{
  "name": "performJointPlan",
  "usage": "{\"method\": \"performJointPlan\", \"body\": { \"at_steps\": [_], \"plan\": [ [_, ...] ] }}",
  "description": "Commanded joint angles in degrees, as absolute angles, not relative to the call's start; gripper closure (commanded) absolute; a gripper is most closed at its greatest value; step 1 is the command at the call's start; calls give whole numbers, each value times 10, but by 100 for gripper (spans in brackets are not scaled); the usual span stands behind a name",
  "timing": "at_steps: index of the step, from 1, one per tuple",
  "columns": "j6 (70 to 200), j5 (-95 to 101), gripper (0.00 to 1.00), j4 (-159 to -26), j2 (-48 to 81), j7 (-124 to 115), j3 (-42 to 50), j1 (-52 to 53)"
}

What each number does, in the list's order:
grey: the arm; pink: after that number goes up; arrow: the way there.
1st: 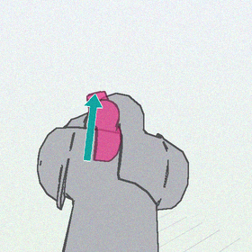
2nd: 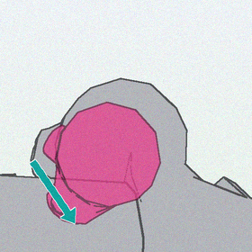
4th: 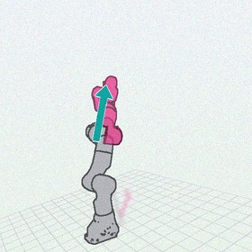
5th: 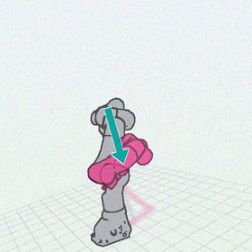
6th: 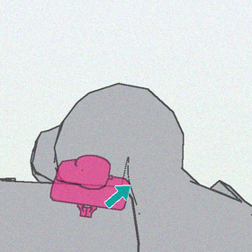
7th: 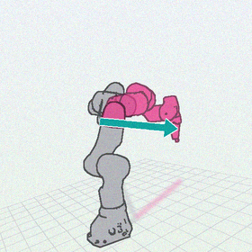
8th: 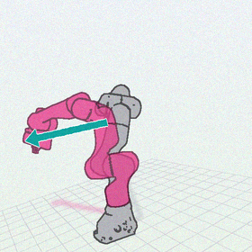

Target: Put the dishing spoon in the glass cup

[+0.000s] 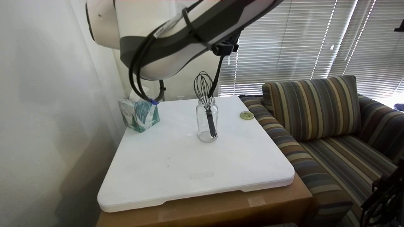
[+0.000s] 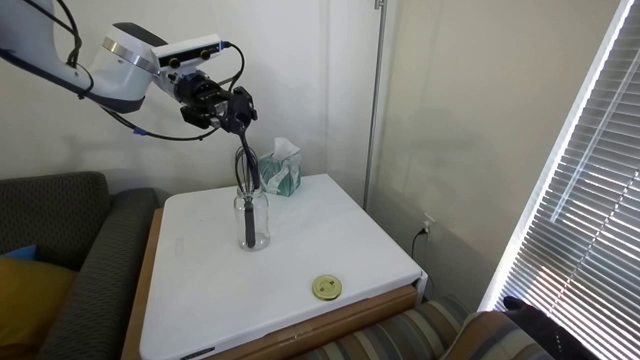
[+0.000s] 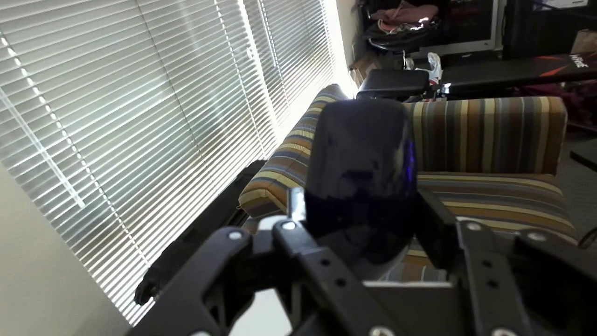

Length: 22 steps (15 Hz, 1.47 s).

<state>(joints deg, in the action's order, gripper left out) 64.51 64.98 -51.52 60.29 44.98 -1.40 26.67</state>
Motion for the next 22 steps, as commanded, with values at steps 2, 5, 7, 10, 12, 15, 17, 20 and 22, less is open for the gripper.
{"method": "performJointPlan", "body": {
  "at_steps": [2, 5, 7, 10, 12, 15, 17, 20, 22],
  "plan": [
    [651, 632, 67, -557, 583, 453, -31, 259],
    [652, 627, 67, -570, 590, 456, -38, 258],
    [657, 621, 67, -578, 594, 457, -44, 256],
    [666, 608, 67, -585, 602, 464, -51, 250],
    [674, 598, 67, -587, 606, 467, -55, 246],
    [692, 581, 67, -584, 615, 468, -58, 237],
    [704, 572, 61, -580, 622, 469, -58, 232],
    [706, 570, 10, -577, 622, 476, -57, 229],
    [707, 570, 0, -576, 621, 477, -57, 228]
  ]
}}
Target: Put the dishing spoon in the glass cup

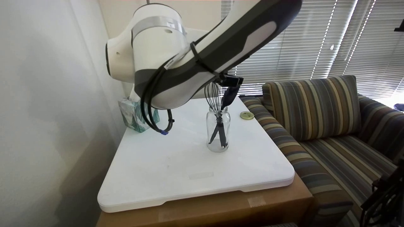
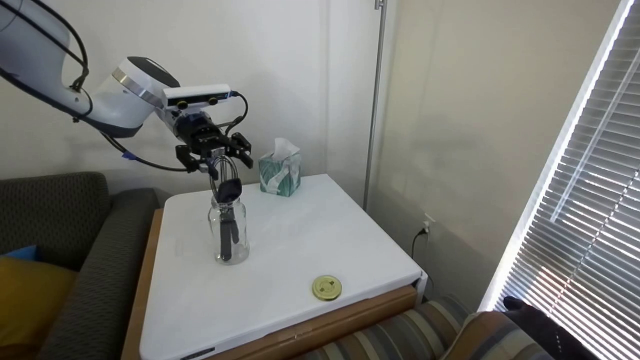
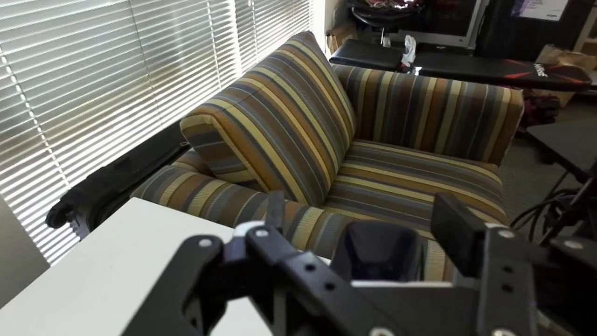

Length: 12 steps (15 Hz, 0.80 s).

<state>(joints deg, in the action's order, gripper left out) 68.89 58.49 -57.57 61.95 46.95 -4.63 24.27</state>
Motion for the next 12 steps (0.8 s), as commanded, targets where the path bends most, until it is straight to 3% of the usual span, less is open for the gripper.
{"method": "performJointPlan", "body": {
  "at_steps": [1, 12],
  "plan": [
    [708, 569, 0, -576, 620, 478, -57, 227],
    [725, 514, 0, -600, 533, 482, -86, 209]
  ]
}}
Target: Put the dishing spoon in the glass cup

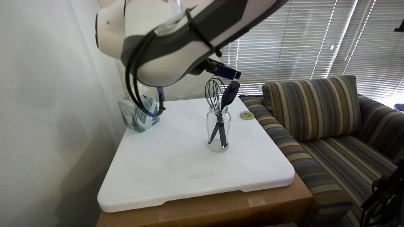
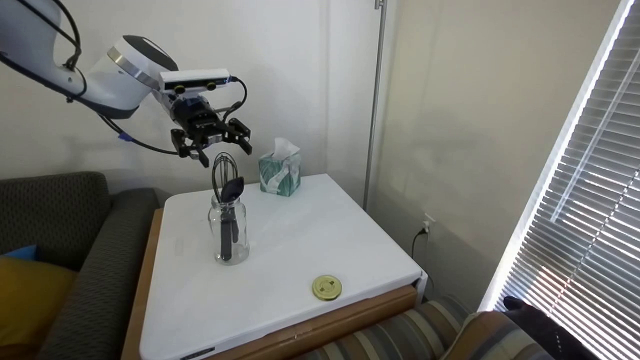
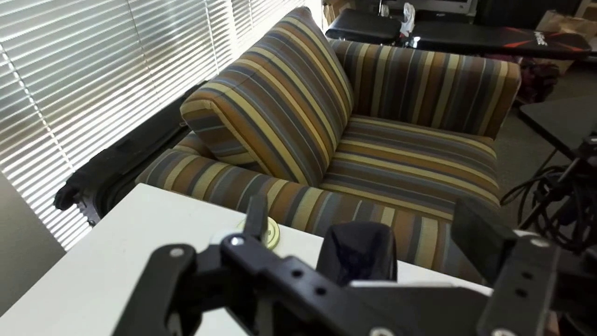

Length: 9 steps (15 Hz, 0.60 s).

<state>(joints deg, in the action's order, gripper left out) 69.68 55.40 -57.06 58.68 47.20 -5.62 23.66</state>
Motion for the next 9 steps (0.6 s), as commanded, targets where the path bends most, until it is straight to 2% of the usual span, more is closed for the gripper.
{"method": "performJointPlan", "body": {
  "at_steps": [1, 9],
  "plan": [
    [730, 500, 0, -602, 519, 483, -93, 203],
    [784, 337, 0, -624, 432, 482, -157, 112]
  ]
}}
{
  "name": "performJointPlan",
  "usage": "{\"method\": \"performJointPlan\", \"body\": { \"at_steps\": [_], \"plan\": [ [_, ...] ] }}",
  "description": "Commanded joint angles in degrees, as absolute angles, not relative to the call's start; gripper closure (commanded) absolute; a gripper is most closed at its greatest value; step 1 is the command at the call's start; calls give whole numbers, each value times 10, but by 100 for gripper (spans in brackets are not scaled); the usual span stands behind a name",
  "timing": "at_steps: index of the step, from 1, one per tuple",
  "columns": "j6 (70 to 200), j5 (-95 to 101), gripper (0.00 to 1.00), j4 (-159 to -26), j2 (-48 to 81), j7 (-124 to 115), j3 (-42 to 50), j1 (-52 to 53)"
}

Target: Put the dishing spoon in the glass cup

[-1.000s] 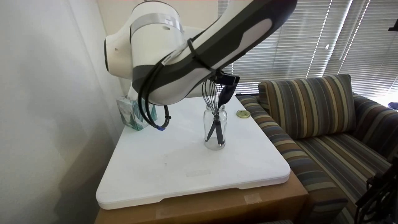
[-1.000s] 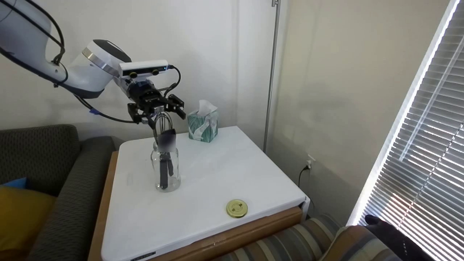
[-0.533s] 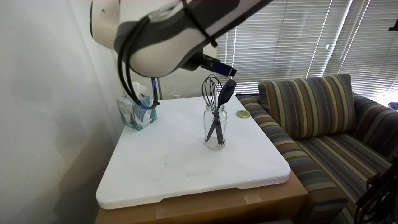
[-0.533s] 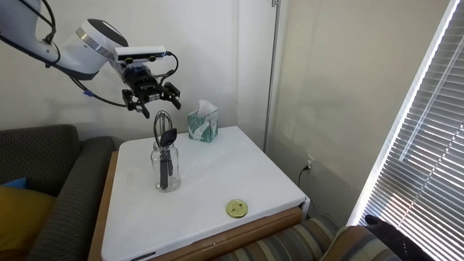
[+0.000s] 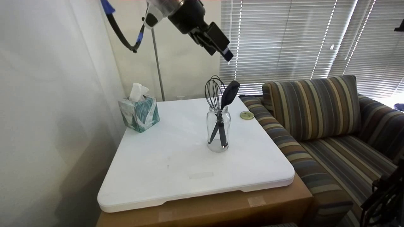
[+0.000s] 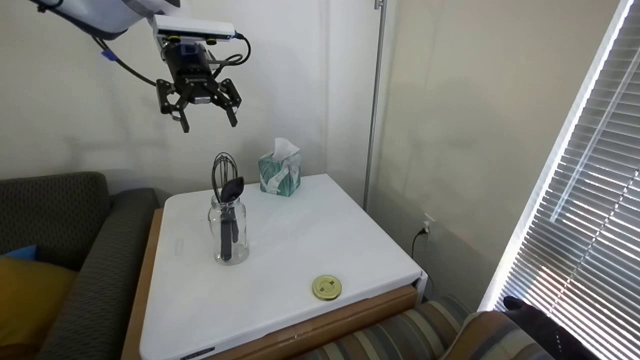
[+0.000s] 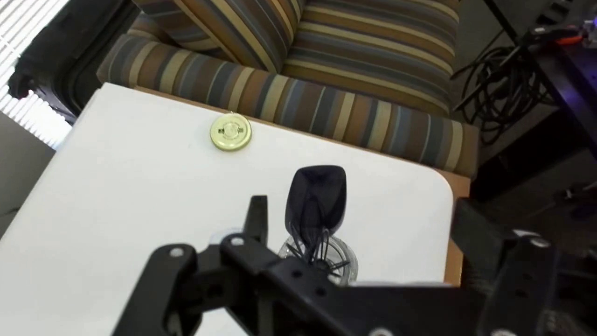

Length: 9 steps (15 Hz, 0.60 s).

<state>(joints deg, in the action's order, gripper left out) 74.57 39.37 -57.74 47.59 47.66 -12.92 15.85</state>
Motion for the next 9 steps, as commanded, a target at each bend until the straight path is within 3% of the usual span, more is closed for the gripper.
{"method": "performJointPlan", "body": {
  "at_steps": [1, 9],
  "plan": [
    [789, 314, 0, -625, 421, 485, -165, 99],
    [787, 251, 0, -596, 412, 486, -182, 75]
  ]
}}
